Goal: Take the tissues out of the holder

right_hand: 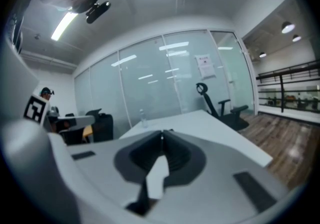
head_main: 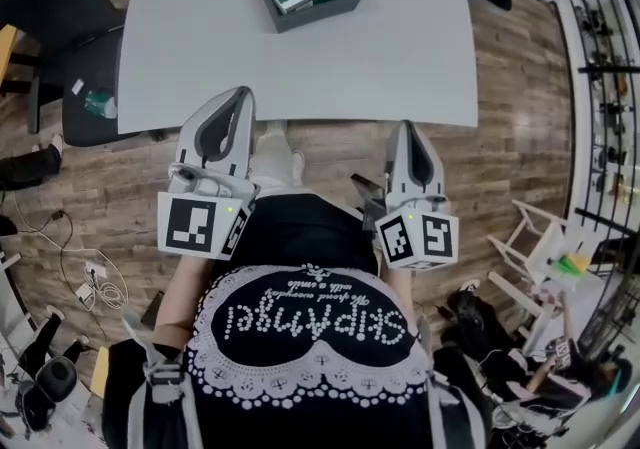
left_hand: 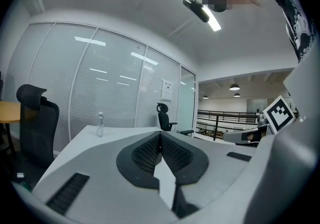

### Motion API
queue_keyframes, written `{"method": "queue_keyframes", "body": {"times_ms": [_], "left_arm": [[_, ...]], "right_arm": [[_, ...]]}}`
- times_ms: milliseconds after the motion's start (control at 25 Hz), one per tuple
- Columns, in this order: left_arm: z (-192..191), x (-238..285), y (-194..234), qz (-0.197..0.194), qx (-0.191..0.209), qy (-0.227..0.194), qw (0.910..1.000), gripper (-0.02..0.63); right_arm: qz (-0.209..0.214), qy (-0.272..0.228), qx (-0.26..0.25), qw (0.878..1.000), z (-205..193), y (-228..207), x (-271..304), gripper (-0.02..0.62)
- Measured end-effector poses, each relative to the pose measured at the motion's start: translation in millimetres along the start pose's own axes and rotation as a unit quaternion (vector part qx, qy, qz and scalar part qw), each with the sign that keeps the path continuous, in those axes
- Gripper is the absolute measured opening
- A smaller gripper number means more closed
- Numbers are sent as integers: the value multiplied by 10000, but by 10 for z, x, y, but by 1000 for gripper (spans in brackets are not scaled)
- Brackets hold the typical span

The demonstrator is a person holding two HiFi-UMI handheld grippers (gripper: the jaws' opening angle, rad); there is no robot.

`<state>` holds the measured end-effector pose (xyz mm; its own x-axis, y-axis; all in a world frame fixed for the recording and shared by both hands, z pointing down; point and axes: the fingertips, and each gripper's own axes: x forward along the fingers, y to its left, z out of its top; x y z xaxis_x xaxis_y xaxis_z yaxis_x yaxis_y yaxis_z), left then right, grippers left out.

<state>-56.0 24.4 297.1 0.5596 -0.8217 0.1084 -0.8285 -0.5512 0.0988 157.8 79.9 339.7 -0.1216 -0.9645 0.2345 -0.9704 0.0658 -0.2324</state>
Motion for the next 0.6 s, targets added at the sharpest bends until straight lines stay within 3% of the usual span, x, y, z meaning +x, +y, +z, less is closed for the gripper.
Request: {"method": "queue_keyframes", "body": {"times_ms": [320,600], "left_arm": [[19,473,463,-140,-208,64,9997,23],[109,985,835,-364,-103,162,9992,23]], "right_arm": [[-88,54,-85,9999,160,116,615,34],[-181,-106,-140,9997,479,243,1171,35]]}}
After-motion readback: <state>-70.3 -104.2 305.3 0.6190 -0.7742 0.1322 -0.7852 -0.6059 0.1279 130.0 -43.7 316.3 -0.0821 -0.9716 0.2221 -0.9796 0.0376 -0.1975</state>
